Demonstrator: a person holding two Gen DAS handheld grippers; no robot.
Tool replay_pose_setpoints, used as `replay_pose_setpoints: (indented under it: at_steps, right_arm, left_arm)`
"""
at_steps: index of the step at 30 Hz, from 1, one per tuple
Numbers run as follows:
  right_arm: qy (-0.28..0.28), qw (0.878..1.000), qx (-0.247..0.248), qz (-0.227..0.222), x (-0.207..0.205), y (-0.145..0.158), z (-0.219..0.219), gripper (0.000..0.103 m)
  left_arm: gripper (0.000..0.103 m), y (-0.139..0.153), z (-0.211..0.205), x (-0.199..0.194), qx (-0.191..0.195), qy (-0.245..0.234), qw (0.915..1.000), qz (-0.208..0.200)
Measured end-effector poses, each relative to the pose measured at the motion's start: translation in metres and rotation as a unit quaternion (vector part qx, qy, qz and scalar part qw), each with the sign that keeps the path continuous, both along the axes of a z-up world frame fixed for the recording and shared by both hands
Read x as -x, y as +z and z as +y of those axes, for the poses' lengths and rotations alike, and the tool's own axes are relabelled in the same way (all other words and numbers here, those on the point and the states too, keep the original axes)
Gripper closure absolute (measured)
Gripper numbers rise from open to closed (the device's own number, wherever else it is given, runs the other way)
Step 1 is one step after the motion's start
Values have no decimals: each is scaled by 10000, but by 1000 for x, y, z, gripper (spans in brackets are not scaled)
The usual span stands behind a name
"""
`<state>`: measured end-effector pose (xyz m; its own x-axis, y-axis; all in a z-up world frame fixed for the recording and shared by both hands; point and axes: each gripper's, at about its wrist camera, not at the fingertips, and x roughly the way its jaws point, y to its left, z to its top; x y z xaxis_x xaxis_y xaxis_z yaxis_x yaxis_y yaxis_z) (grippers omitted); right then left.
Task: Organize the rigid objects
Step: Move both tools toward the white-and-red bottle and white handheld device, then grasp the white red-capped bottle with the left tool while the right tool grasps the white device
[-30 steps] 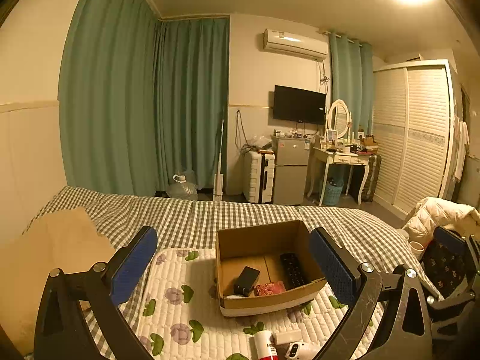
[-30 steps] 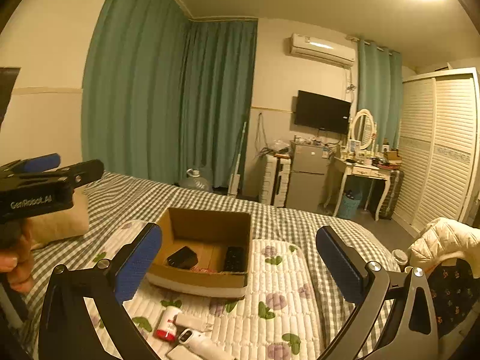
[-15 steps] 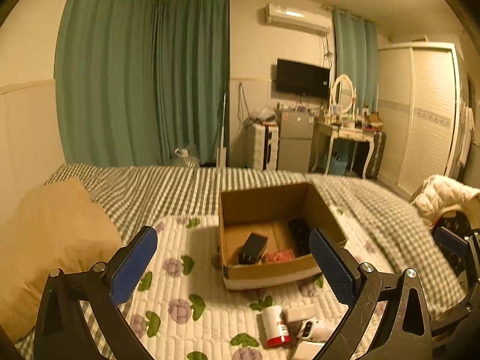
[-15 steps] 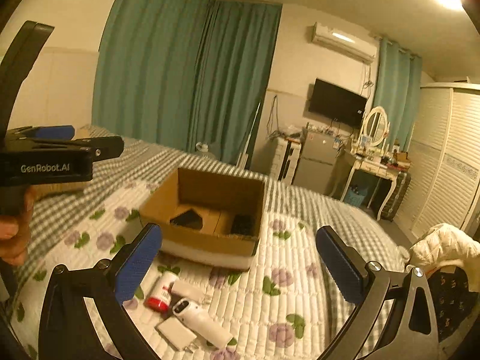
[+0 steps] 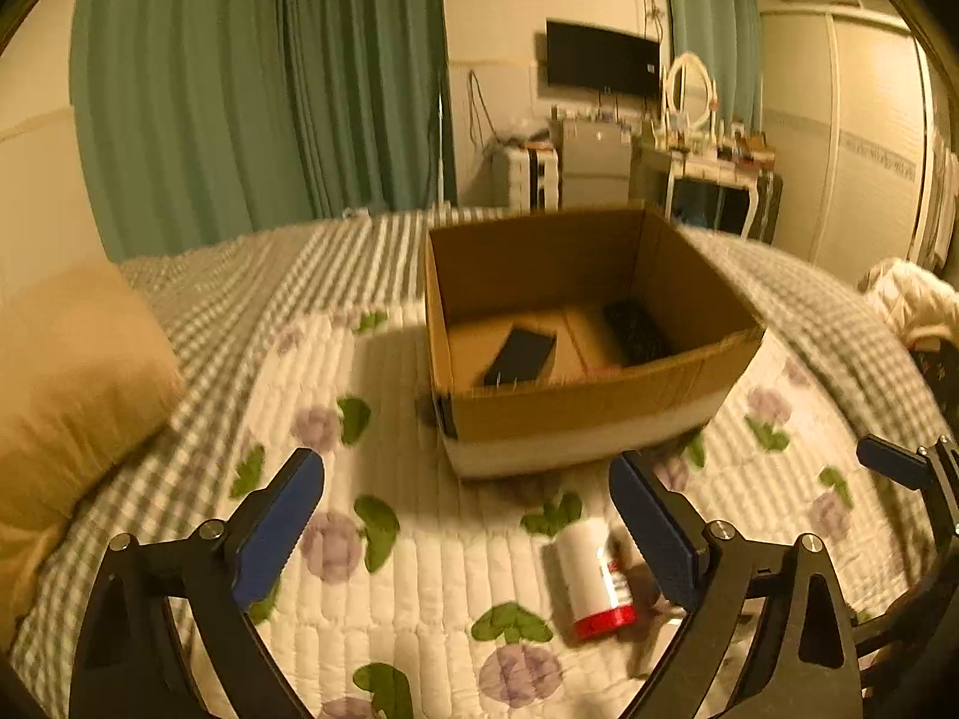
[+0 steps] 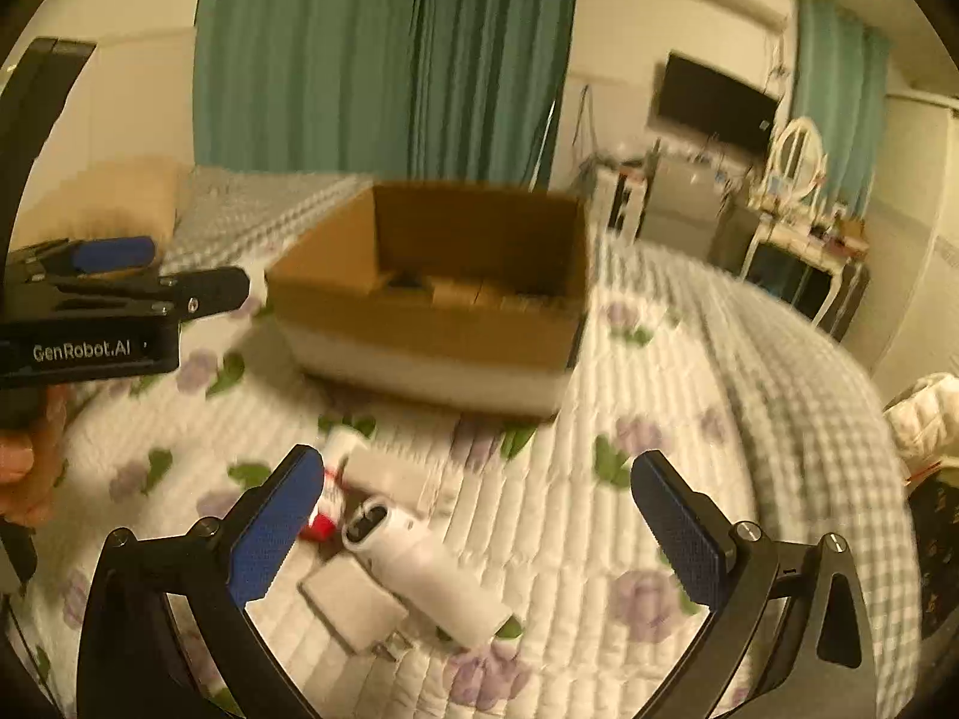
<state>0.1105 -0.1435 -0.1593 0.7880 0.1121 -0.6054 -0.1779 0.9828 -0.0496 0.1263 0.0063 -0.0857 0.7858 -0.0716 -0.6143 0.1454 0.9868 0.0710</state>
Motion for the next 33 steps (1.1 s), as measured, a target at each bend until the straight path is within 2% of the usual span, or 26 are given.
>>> replay_pose_setpoints:
  at_steps: [6, 12, 16, 19, 21, 22, 25, 28, 29, 31, 32, 33]
  right_arm:
    - [269, 9986, 17, 461, -18, -41, 14, 0]
    - [318, 9964, 4, 791, -35, -73, 17, 0]
    - [204, 9948, -352, 932, -41, -81, -1, 3]
    - [114, 9944, -340, 992, -43, -83, -9, 14]
    - [-7, 9940, -63, 1088, -45, -86, -12, 31]
    - [-102, 9935, 145, 1125, -45, -89, -14, 47]
    - [-121, 9933, -20, 1148, -44, -88, -25, 53]
    - [-125, 9933, 11, 1146, -43, -88, -26, 53]
    - [-134, 9933, 63, 1143, -43, -88, -25, 53]
    - [-143, 9935, 118, 1127, -41, -88, -23, 53]
    - [-152, 9934, 121, 1127, -40, -88, -21, 53]
    - [-165, 9935, 99, 1126, -38, -88, -20, 53]
  left_arm:
    - [18, -41, 1, -20, -9, -89, 9981, 610]
    - [19, -69, -10, -25, 45, -392, 9933, 1084]
    - [19, -79, -23, -25, 104, -663, 9891, 1310]
    - [19, -85, -36, -24, 84, -809, 9869, 1390]
    - [19, -90, -44, -24, 46, -853, 9857, 1450]
    - [19, -92, -46, -25, 38, -847, 9849, 1512]
    - [19, -103, -50, -31, -54, -806, 9824, 1682]
    - [19, -116, -61, -32, -389, -749, 9825, 1660]
    - [22, -117, -62, -30, -416, -744, 9836, 1592]
    - [41, -114, -62, -26, -365, -773, 9847, 1517]
    - [57, -111, -60, -24, -285, -798, 9851, 1494]
    - [65, -110, -59, -22, -300, -766, 9858, 1462]
